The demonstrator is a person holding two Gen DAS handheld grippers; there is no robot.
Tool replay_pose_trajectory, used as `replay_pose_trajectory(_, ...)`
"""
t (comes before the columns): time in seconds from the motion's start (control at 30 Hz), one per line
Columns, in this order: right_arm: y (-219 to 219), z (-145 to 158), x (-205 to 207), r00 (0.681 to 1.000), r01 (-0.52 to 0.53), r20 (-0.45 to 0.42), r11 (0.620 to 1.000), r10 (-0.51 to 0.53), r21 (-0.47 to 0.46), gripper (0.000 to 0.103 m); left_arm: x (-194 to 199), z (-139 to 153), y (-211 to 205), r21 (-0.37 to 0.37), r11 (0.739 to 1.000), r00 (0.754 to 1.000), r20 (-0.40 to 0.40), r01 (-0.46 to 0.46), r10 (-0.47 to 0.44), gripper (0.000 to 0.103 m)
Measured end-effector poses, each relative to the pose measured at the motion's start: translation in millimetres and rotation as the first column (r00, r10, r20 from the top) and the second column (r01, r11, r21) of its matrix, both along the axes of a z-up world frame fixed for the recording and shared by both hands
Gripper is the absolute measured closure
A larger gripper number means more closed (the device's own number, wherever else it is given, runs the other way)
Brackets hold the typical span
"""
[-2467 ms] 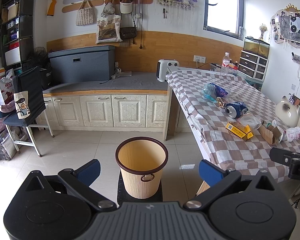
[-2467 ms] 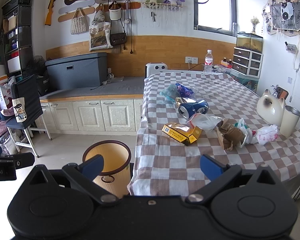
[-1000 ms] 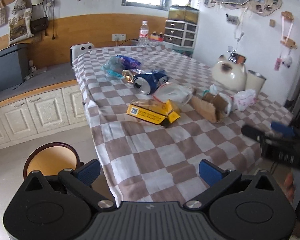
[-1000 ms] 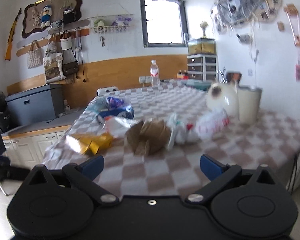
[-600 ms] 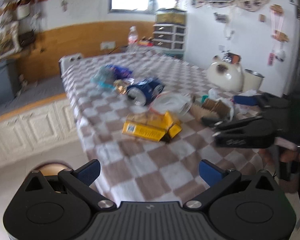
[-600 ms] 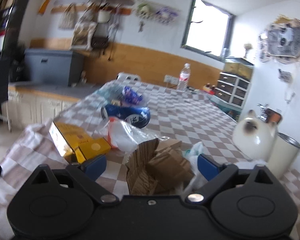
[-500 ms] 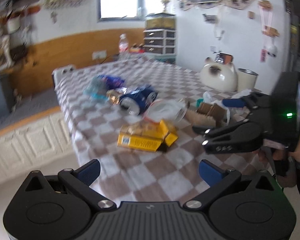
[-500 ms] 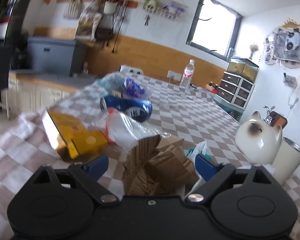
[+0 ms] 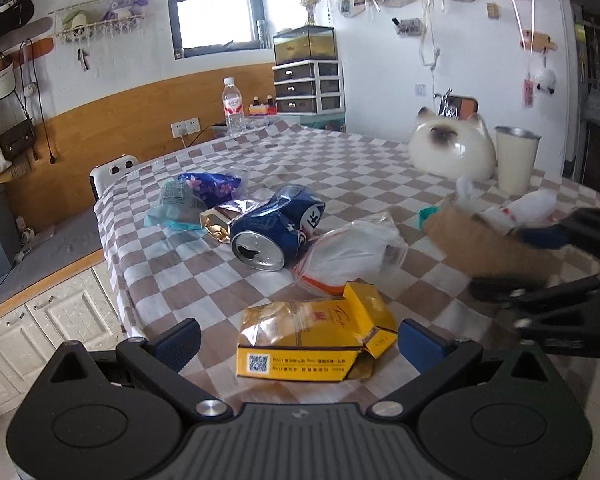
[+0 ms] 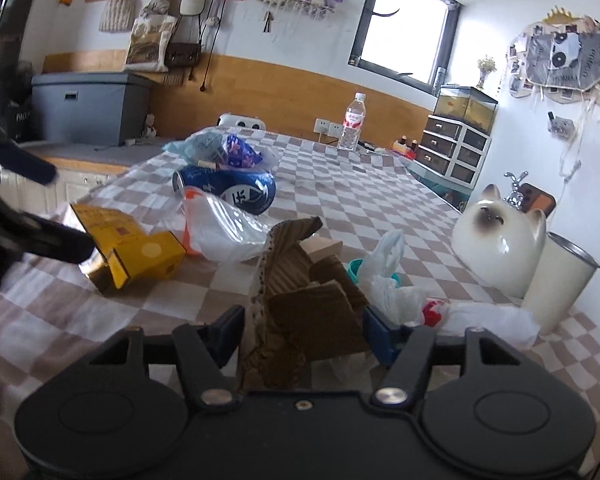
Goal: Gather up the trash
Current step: 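Move both tools toward the trash on the checkered table, then grasp the brown cardboard with the right tool while the left tool grasps the yellow box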
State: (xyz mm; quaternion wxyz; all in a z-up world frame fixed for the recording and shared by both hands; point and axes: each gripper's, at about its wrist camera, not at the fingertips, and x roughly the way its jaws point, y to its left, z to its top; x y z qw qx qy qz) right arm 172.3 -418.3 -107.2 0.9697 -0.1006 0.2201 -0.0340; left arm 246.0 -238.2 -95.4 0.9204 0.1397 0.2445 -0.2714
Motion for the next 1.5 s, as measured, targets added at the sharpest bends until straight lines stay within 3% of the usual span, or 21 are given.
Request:
replay_pose_trajectory(0.23,-4.3,16.8,-19.9,0.999,-0.002,0.035,0.996,-0.002,0.087,0.038,8.3,-20.0,-4.9,0.071,0.997,1.000,-0.011,-0.028,0.028,0.000)
replay_pose_trajectory(0.43,-0.4,16.1,-22.0,1.000,-0.017,0.021,0.995,0.014,0.102,0.037,23.5,-26.6,13.3,0.121,0.983,0.990,0.020,-0.140,0.139,0.000)
replay_pose_trajectory(0.67,8.6,16.1,-18.7,0.999,-0.049,0.021,0.991,0.047,0.121,0.037,44.7,-20.6,46.9,0.116,0.949,0.956,0.018,-0.294,0.294,0.000)
replay_pose_trajectory(0.8,12.2,15.6,-18.4,0.998,-0.056,0.023,0.989,0.054,0.133,0.037,34.3,-6.7,55.4,-0.007,0.980,0.975,-0.108,-0.197,0.195,0.001)
replay_pose_trajectory(0.9,10.6,14.9,-17.7,0.999,-0.046,0.025,0.986,0.042,0.158,0.037,23.2,1.7,44.4,-0.052,0.993,0.991,-0.078,-0.110,0.105,0.000)
replay_pose_trajectory(1.0,10.3,14.0,-18.4,0.999,-0.040,0.024,0.984,0.037,0.176,0.037,18.1,2.1,24.7,-0.017,0.999,1.000,-0.014,-0.028,0.028,0.000)
replay_pose_trajectory(1.17,10.0,14.7,-20.8,0.999,-0.038,0.020,0.984,0.035,0.177,0.037,35.3,-1.1,-4.2,0.066,0.997,0.999,-0.008,0.039,-0.038,0.000)
replay_pose_trajectory(1.27,12.1,16.1,-21.1,0.999,-0.043,0.017,0.986,0.040,0.160,0.037,52.3,-4.1,-14.2,0.107,0.993,0.998,-0.038,0.056,-0.052,0.000)
replay_pose_trajectory(1.5,17.0,10.3,-24.6,0.996,-0.079,-0.025,0.983,0.084,0.166,0.034,75.2,-6.3,-16.8,0.079,0.993,0.986,-0.148,0.092,-0.079,0.000)
